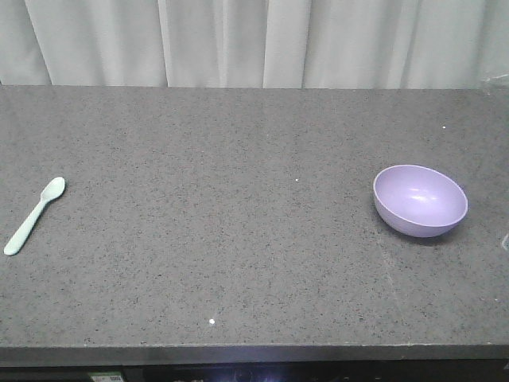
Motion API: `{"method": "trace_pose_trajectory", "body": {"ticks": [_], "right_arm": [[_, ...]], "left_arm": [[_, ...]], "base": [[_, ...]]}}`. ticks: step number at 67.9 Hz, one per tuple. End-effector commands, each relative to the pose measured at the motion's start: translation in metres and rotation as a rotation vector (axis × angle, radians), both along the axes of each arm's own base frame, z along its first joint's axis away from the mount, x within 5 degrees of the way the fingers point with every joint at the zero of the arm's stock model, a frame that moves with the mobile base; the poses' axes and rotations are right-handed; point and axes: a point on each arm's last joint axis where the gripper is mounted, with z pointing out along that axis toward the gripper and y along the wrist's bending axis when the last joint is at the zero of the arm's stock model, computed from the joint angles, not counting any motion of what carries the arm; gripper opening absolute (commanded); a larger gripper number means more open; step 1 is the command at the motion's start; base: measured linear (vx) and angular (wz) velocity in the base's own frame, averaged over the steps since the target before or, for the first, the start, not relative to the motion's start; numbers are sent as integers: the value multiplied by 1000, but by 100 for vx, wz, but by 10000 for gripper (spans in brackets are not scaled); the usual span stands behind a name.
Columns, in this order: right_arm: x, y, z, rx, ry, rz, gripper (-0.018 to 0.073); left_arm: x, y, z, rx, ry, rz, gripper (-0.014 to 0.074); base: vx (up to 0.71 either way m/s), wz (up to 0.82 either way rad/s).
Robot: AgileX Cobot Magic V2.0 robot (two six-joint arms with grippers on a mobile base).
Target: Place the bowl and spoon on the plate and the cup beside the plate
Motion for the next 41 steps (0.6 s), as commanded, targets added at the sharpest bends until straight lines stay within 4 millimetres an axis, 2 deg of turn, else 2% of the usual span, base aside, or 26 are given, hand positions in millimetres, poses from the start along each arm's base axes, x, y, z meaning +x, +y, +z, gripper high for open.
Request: {"method": "trace_pose_trajectory", "body": {"ticks": [1,41], "right_arm": [[-1,1,6,-20,-79,9,-3],[-1,1,6,-20,-79,9,-3]], "left_arm": [[-1,0,10,-3,-101,7,-6],[-1,0,10,-3,-101,7,-6]], "base": [[0,0],[0,0]]}}
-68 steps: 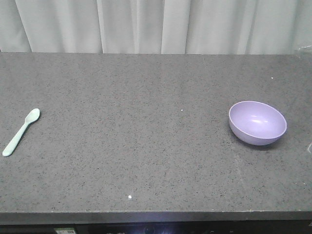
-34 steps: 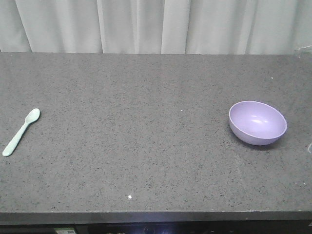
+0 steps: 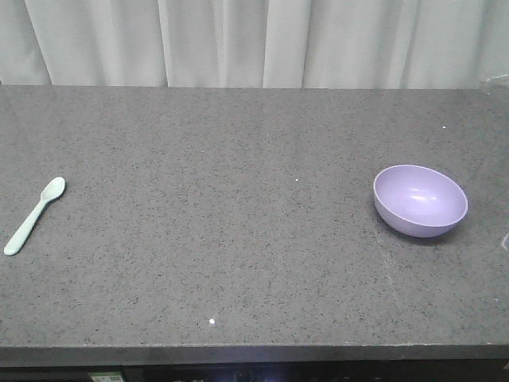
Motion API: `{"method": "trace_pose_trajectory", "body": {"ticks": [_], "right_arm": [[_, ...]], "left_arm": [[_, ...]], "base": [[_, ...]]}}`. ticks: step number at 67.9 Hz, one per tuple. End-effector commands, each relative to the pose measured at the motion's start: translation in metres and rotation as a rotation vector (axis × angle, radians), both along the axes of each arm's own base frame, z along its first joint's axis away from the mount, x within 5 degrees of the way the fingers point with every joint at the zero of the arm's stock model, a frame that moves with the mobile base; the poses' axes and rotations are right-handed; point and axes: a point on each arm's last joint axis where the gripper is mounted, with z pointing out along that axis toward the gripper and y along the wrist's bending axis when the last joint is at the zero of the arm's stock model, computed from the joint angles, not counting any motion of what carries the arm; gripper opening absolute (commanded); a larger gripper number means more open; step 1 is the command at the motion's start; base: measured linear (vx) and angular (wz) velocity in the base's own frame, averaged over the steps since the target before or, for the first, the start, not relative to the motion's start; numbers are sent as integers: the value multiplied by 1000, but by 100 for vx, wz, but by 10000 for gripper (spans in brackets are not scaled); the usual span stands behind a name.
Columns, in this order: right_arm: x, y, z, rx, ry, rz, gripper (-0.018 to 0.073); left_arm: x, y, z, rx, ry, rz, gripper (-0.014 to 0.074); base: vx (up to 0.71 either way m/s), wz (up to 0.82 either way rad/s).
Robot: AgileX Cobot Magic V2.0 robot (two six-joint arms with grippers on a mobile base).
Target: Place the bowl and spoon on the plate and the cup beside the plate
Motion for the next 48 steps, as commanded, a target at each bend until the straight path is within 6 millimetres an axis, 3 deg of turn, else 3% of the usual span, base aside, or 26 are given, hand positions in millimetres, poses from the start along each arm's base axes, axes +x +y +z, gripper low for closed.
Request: {"method": "trace_pose_trajectory", "body": {"ticks": [1,48], "right_arm": [[-1,1,6,-20,-79,9,-3],[-1,1,6,-20,-79,9,-3]], "left_arm": [[-1,0,10,-3,-101,7,-6],[-1,0,10,-3,-101,7,-6]], "base": [[0,0],[0,0]]}}
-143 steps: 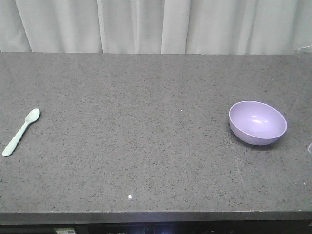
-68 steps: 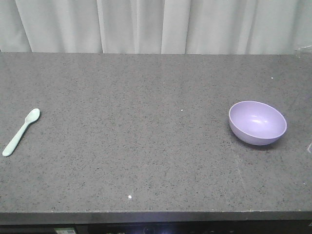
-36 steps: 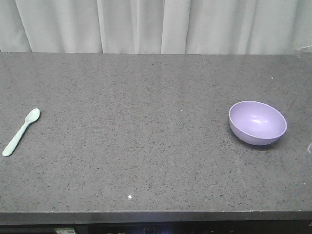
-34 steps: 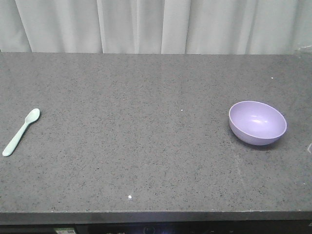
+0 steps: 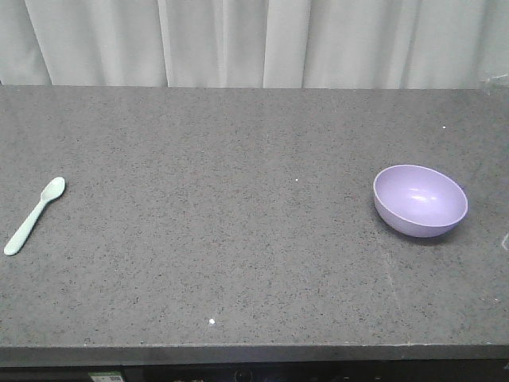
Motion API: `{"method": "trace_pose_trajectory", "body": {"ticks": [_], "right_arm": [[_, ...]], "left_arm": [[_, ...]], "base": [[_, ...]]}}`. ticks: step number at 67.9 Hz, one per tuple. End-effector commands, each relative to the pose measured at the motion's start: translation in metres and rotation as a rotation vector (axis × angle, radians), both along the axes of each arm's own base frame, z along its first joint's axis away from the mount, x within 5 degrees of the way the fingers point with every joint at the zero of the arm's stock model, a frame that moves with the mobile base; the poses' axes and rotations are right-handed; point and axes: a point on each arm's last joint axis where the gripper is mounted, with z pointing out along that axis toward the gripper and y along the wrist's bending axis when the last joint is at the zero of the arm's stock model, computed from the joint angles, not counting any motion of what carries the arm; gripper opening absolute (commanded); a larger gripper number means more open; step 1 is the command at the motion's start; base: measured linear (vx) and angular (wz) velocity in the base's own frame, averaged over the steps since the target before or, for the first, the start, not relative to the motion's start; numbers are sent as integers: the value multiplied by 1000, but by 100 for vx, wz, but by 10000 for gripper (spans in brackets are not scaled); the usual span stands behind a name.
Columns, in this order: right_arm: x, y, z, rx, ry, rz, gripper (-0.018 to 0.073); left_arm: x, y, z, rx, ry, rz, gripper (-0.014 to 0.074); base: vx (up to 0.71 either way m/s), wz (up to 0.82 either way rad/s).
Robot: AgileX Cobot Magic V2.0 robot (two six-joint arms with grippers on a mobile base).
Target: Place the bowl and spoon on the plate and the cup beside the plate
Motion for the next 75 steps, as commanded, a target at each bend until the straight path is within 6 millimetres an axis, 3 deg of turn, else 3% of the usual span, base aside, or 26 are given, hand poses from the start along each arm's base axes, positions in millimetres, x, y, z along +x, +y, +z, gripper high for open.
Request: {"method": "trace_pose_trajectory", "body": {"ticks": [1,75], "right_arm": [[-1,1,6,-20,-79,9,-3],[-1,1,6,-20,-79,9,-3]], "left_arm": [[-1,0,10,-3,-101,7,-6],[-1,0,10,-3,-101,7,-6]], "base": [[0,0],[0,0]]}}
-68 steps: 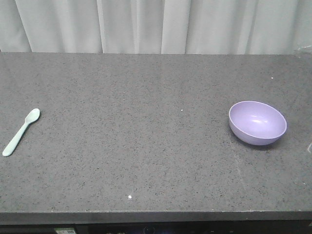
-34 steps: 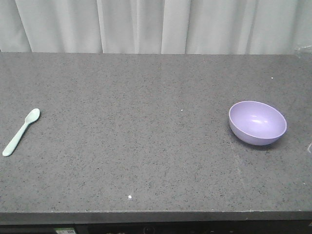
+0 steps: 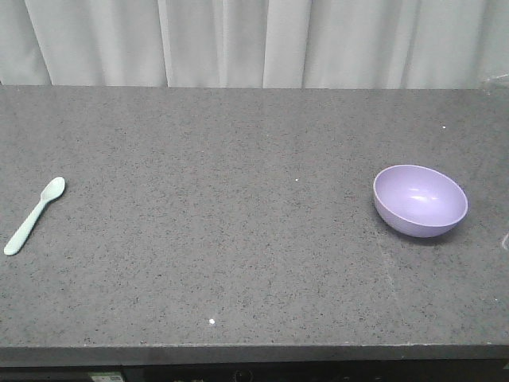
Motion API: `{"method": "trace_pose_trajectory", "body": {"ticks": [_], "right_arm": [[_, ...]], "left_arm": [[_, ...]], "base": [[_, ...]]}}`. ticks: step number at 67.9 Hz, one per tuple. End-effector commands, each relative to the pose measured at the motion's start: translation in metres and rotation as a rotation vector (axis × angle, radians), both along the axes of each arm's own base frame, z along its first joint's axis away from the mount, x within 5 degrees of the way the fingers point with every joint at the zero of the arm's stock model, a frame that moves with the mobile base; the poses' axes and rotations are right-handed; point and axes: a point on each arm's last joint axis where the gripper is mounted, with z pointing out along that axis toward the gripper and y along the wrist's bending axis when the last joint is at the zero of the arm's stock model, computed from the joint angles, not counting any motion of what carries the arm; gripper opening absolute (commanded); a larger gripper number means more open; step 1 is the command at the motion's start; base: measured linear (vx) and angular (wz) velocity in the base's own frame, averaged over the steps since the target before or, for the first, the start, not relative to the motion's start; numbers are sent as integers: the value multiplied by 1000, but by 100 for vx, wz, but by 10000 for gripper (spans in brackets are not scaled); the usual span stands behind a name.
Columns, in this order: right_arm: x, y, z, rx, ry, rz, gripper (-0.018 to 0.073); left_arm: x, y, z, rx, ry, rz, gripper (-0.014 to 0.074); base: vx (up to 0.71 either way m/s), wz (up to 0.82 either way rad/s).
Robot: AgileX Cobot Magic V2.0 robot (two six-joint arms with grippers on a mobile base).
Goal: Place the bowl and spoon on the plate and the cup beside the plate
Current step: 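Lower left gripper toward spoon and open right gripper above bowl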
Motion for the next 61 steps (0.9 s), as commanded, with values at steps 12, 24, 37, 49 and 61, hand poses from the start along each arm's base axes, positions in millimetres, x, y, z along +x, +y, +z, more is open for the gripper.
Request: {"method": "trace_pose_trajectory", "body": {"ticks": [12,24,37,49,61], "right_arm": [[-1,1,6,-20,-79,9,-3],[-1,1,6,-20,-79,9,-3],[-1,1,7,-13,-84,11,-3],[-1,1,8,46,-107,16,-3],[-1,1,10,176,-137,23,-3]], "left_arm": [[-1,0,10,-3,-101,7,-6],[-1,0,10,-3,-101,7,-6],[-1,0,10,-3,-101,7,-6],[-1,0,11,-2,-102,7,-6],[-2,1,21,-181,-237,17,-6]], "base": [[0,0],[0,0],[0,0],[0,0],[0,0]]}}
